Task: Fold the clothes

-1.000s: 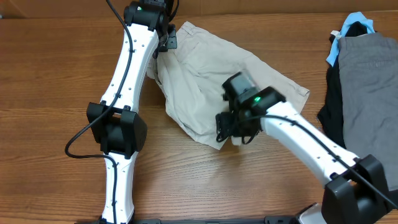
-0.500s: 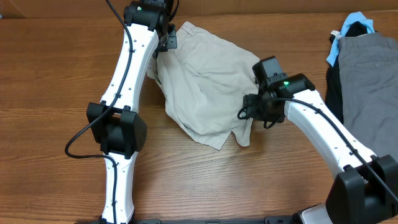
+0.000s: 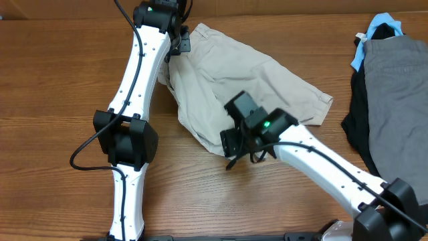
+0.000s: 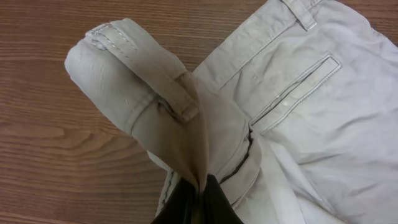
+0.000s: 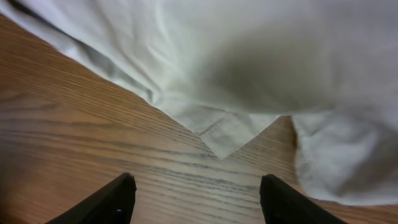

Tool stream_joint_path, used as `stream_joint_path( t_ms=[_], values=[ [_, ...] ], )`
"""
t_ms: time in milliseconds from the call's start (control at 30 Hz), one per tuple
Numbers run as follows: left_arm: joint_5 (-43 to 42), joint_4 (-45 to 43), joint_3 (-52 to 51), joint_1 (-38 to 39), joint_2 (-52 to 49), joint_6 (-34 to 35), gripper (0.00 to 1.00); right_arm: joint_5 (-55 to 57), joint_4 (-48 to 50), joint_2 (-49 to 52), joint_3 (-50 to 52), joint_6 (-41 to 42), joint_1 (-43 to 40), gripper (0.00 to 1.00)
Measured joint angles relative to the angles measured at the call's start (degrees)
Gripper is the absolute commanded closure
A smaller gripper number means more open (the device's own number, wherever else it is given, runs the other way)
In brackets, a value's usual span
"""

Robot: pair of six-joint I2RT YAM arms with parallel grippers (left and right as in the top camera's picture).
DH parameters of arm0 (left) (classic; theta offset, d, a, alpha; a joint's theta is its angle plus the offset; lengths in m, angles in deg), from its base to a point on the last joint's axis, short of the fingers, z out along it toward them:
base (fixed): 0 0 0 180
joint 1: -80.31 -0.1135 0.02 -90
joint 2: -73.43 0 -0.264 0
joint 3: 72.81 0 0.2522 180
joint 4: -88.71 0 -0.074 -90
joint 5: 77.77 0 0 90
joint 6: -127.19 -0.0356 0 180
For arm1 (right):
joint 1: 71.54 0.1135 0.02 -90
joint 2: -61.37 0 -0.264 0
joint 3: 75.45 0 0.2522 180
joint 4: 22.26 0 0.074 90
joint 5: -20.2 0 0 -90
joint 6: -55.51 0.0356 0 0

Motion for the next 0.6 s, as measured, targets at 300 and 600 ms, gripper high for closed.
stream_joint_path(
  t_ms=[300, 600],
  values=[
    [-0.04, -0.07, 0.0, 0.0, 0.0, 0.0, 0.96, 3.19, 9.14, 2.45, 6.25, 1.31, 0.02, 0.37],
    [-0.15, -0.11, 0.0, 0.0, 0.0, 0.0, 0.96, 4.44, 10.23, 10.34, 6.25, -1.09, 0.02, 0.37]
  ],
)
